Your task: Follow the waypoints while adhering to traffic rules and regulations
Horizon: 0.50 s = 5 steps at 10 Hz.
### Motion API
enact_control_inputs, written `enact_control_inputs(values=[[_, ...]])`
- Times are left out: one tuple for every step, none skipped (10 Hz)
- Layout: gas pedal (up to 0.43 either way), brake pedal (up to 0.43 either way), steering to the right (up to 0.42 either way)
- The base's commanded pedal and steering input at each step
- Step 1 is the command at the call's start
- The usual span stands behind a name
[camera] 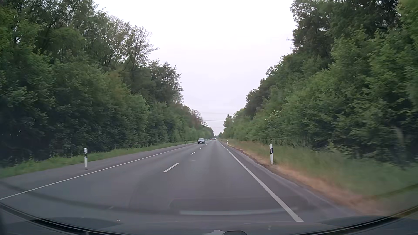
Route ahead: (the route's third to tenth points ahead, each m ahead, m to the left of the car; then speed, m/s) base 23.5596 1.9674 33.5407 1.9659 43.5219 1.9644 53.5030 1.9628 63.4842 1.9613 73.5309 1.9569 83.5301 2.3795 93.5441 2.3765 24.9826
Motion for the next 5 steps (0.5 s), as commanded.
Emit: enact_control_inputs(values=[[0.268, 0.000, -0.005], [0.268, 0.000, -0.004], [0.268, 0.000, -0.001], [0.268, 0.000, 0.000], [0.268, 0.000, 0.000]])
